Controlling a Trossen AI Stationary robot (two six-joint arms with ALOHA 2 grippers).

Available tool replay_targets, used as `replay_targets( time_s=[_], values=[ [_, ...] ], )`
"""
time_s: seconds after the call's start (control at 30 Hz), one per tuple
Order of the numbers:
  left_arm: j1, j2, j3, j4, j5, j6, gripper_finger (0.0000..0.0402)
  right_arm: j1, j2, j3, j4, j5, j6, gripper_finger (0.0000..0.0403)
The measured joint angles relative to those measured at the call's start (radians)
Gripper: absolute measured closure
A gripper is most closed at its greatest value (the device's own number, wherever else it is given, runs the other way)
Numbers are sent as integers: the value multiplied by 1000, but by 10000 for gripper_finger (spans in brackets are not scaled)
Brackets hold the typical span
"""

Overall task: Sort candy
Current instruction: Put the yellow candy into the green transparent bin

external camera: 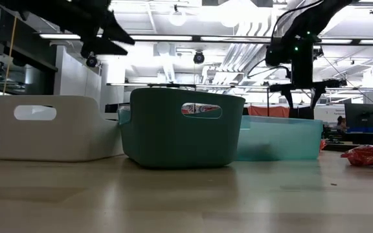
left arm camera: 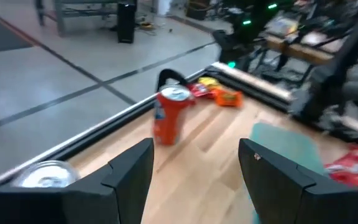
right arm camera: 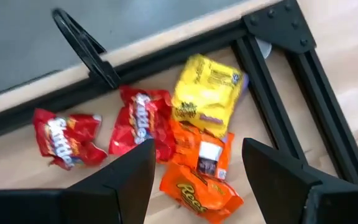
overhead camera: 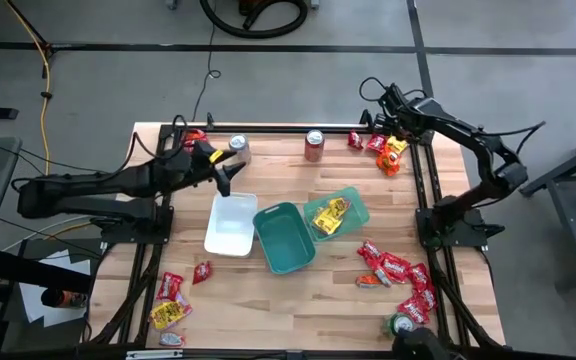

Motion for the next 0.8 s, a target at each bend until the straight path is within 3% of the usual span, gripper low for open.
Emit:
replay_targets(
  time_s=[0.2, 0.4, 0.63, 0.8],
  values=[
    [120, 53, 1, -20, 184, 3, 179, 75, -120, -182, 25, 14, 201, 167],
    [236, 116, 1, -19, 313, 68, 179, 102, -226, -355, 233, 28, 362, 167],
    [328, 153, 1, -1, 416, 83, 179, 79, -143, -369, 335, 122, 458, 167],
    [346, 153, 1, 14, 417, 24, 179, 36, -68, -370, 380, 126, 540, 167]
  ],
)
